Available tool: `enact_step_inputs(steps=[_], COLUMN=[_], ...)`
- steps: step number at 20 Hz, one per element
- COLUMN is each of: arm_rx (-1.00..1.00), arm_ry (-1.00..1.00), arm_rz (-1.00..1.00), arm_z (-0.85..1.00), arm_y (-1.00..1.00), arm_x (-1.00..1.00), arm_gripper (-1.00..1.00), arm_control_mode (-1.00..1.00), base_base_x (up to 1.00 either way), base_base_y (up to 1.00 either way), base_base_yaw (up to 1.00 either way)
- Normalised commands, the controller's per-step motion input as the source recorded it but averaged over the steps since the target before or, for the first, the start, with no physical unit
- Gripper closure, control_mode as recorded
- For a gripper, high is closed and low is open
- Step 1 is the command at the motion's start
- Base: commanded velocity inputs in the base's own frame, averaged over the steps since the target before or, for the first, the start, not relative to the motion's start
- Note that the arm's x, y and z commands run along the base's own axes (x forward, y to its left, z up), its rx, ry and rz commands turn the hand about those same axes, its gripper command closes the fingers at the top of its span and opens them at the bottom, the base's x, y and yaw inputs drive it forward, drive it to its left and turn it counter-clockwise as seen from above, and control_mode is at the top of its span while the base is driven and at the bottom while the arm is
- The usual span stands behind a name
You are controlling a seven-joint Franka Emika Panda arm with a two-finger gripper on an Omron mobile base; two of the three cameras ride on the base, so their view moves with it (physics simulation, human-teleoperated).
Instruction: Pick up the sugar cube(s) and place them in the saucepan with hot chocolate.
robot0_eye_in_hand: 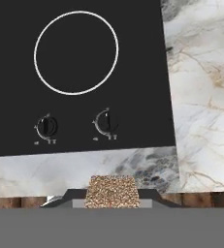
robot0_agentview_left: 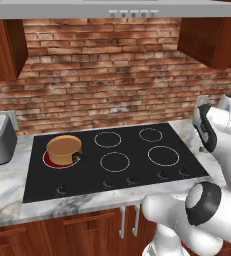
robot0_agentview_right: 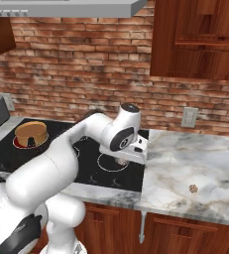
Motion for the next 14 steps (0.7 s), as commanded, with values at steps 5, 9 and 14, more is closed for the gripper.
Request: enact_step_inputs(steps=[5, 9, 14], arm_rx=[0.0, -0.02, -0.03], arm_ry=[0.0, -0.06, -0.11], arm_rz=[0.03, 0.02, 0.05], arm_z=[0.29, 0.35, 0.37], arm_y=[0.92, 0.97, 0.99], arm_x=[0.07, 0.15, 0.15], arm_gripper=[1.0, 1.0, 1.0], arm_control_mode=[-1.0, -1.0, -1.0], base_base_x=[0.0, 0.0, 0.0], base_base_y=[0.0, 0.0, 0.0], base_base_yaw=[0.0, 0.0, 0.0])
